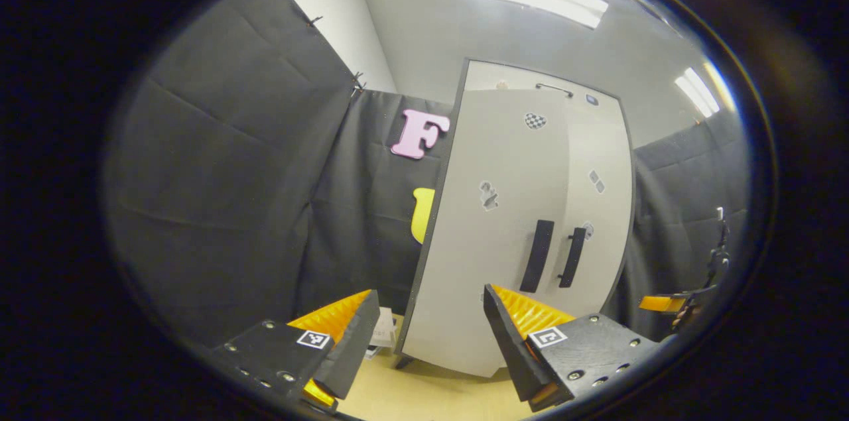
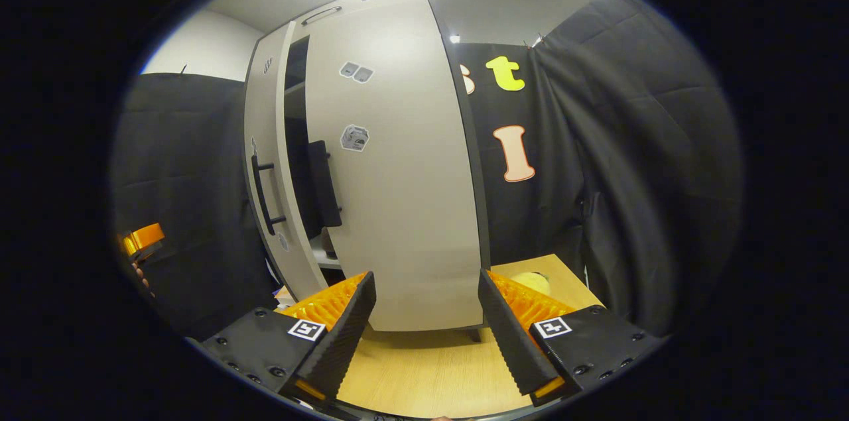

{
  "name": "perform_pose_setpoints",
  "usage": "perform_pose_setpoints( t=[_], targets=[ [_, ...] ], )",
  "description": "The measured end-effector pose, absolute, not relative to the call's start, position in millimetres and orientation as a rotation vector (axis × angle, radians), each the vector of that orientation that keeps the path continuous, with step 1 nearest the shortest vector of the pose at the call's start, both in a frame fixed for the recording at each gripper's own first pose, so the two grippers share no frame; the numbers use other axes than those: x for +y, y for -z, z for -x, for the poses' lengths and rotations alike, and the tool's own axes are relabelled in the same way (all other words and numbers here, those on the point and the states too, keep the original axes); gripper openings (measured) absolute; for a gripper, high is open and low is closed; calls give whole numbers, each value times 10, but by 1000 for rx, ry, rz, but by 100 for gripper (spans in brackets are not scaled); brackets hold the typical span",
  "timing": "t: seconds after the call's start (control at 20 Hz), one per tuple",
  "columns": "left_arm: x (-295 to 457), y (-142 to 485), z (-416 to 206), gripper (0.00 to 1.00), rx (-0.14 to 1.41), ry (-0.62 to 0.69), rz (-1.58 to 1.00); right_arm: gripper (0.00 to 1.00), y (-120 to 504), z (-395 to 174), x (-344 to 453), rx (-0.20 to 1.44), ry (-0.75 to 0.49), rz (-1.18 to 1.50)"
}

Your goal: Grab one shoe with the right hand and put it into the shoe cabinet, grab the other shoe with the left hand and put it into the shoe cabinet; then close the right door with the right hand and the left door with the left hand.

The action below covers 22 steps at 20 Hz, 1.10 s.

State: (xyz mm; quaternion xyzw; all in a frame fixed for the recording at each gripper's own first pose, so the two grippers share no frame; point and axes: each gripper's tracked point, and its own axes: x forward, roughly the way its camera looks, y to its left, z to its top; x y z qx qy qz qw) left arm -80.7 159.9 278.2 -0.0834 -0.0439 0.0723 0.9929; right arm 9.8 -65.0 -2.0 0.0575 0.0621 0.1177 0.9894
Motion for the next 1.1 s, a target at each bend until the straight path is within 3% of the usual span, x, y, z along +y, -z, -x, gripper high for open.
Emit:
perform_pose_setpoints(
  t=[0.2, 0.25, 0.3, 0.35, 0.55, 1.1],
  targets=[
    [1632, -2814, 677, 91, -115, -131, 231, 98, 109, -25, -787, 148, -188, -97],
    [1611, -2832, 619, 98, -120, -116, 227, 98, 127, -13, -832, 149, -169, -92],
    [1632, -2848, 589, 91, -123, -116, 208, 98, 146, -4, -882, 153, -149, -90],
    [1666, -2833, 579, 97, -119, -123, 188, 98, 163, 5, -913, 157, -135, -93],
    [1625, -2758, 526, 92, -98, -125, 177, 98, 143, 14, -922, 163, -124, -115],
    [1578, -2628, 486, 91, -44, -119, 87, 98, 176, 51, -829, 197, -118, -81]
  ],
)
